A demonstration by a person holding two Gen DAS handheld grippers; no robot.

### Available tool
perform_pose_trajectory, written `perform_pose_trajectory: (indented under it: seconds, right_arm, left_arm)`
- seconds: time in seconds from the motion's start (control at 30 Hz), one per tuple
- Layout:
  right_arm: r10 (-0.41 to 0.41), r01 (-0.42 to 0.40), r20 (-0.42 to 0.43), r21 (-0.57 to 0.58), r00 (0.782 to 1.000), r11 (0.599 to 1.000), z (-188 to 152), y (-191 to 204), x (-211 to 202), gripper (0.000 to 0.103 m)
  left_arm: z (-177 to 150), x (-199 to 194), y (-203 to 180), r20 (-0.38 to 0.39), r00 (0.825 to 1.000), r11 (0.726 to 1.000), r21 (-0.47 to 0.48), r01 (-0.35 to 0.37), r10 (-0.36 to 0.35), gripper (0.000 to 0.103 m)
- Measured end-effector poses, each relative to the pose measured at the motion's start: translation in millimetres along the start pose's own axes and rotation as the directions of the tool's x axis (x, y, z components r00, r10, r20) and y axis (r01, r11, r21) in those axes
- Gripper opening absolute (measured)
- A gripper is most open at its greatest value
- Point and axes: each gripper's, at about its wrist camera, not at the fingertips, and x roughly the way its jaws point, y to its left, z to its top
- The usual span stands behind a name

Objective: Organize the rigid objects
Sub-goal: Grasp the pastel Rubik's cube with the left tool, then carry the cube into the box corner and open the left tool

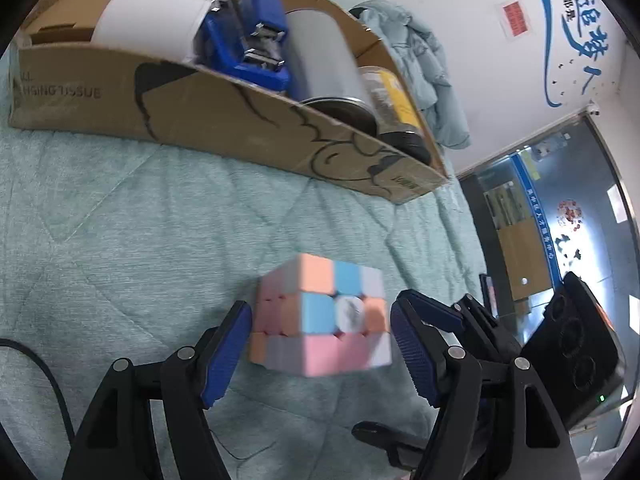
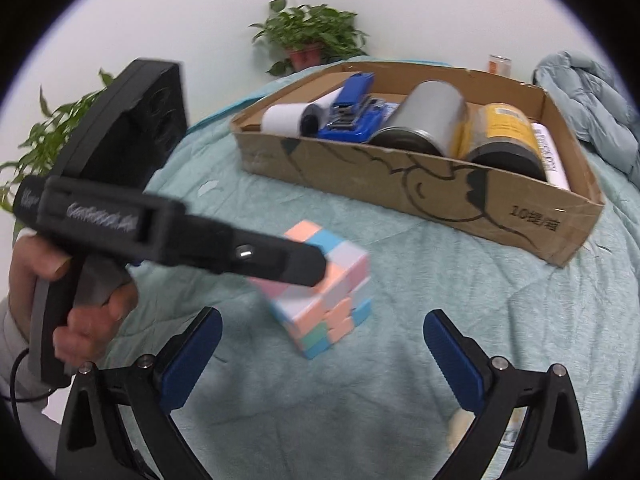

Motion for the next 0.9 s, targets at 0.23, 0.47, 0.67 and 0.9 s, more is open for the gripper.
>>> perform_pose_trajectory:
  seconds: [0.23, 0.47, 0.67, 0.9]
  right_arm:
    - [-0.014, 0.016, -0.083, 0.029, 0.996, 0.999, 5.0, 8.5, 28.9, 0.068]
    - [-0.08, 0.081, -0.098, 0.013, 0.992, 0.997, 0.1, 14.4, 41.8, 0.067]
    - [-0.101, 0.101, -0.055, -0.003, 0.993, 0.995, 6.9, 18.2, 35.5, 0.065]
    - [-0.121, 0.124, 0.043, -0.072, 0.992, 0.99, 26.6, 33.3, 17.2, 0.064]
  left_arm:
    - [-8.8, 4.0, 7.2, -0.008, 0.998, 0.998, -0.012, 0.061, -0.061, 0.062]
    - [-12.7, -1.4, 11.6, 0.005, 0.997, 0.997, -0.019, 0.08, -0.08, 0.061]
    - [-14.5, -22.4, 1.9, 0.067, 0.996, 0.998, 0.032, 0.063, -0.065, 0.051]
    - [-5.1, -63.0, -12.6, 0.162, 0.986, 0.995, 0.093, 0.031, -0.046, 0.052]
